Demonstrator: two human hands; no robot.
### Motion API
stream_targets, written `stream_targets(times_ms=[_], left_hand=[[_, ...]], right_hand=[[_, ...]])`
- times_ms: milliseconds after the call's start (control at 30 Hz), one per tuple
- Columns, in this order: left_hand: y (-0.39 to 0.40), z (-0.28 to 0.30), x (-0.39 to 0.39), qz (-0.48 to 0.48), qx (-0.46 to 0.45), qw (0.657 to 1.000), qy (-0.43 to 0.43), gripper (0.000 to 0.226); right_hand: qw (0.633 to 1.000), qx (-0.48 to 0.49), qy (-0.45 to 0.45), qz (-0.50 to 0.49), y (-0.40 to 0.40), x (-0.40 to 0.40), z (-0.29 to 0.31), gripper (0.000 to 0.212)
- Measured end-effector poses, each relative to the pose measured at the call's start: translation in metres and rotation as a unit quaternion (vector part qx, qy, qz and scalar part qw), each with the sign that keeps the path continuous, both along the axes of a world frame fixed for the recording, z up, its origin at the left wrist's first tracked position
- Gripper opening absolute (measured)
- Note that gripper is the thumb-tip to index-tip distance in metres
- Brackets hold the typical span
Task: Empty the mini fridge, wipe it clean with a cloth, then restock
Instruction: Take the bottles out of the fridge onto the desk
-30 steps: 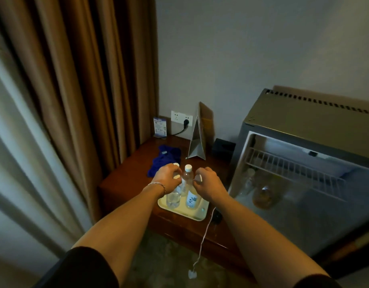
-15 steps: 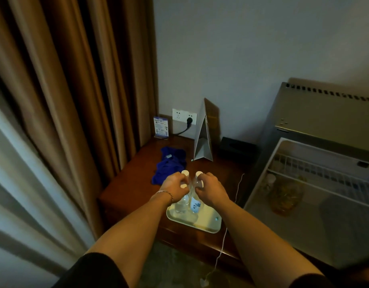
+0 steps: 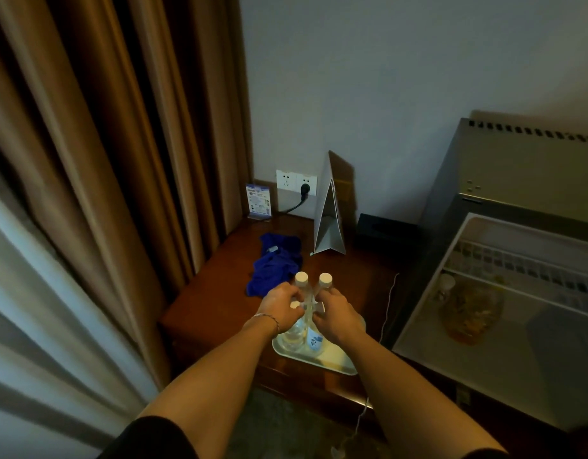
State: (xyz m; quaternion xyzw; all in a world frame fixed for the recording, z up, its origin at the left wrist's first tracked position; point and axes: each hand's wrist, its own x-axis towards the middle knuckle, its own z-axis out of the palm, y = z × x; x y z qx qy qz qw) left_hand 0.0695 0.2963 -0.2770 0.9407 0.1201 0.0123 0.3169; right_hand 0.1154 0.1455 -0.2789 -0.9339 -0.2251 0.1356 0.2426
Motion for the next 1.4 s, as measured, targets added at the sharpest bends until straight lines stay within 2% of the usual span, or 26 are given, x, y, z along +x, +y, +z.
stream_targets(times_ms=[300, 433, 633, 733, 833, 967, 1100, 1267, 1400], left_hand=[[0.000, 0.003, 0.000, -0.008, 0.007, 1.000, 0.019, 0.026], [-0.001, 0.013, -0.006, -0.002, 0.001, 1.000, 0.001, 0.035], [-0.021, 0.035, -0.014, 0.028, -0.018, 0.998, -0.050, 0.037], [-0.045, 0.045, -0.018, 0.016, -0.027, 0.997, -0.072, 0.035], [-0.078, 0.054, -0.019, 0.001, -0.034, 0.996, -0.081, 0.033], [-0.130, 0.064, -0.020, -0.035, -0.011, 0.997, -0.062, 0.038], [-0.187, 0.067, -0.016, -0.067, 0.001, 0.997, -0.048, 0.041], [-0.248, 0.070, -0.008, -0.133, 0.068, 0.988, -0.023, 0.047], [-0.279, 0.074, 0.000, -0.137, 0.107, 0.985, 0.011, 0.058]], right_hand=[[1.000, 0.006, 0.016, -0.010, 0.001, -0.002, 0.000, 0.046], [1.000, 0.004, 0.010, 0.000, -0.007, -0.005, 0.008, 0.055], [1.000, 0.023, -0.014, -0.005, -0.034, -0.010, 0.029, 0.045], [0.999, 0.012, -0.028, -0.009, -0.060, -0.015, 0.041, 0.039], [0.999, -0.006, -0.044, -0.015, -0.094, -0.018, 0.050, 0.042], [0.998, -0.017, -0.040, -0.035, -0.150, -0.021, 0.064, 0.040], [0.996, -0.033, -0.050, -0.061, -0.213, -0.026, 0.074, 0.047], [0.991, -0.050, -0.058, -0.106, -0.282, -0.030, 0.083, 0.055], [0.988, -0.050, -0.061, -0.131, -0.318, -0.032, 0.083, 0.054]])
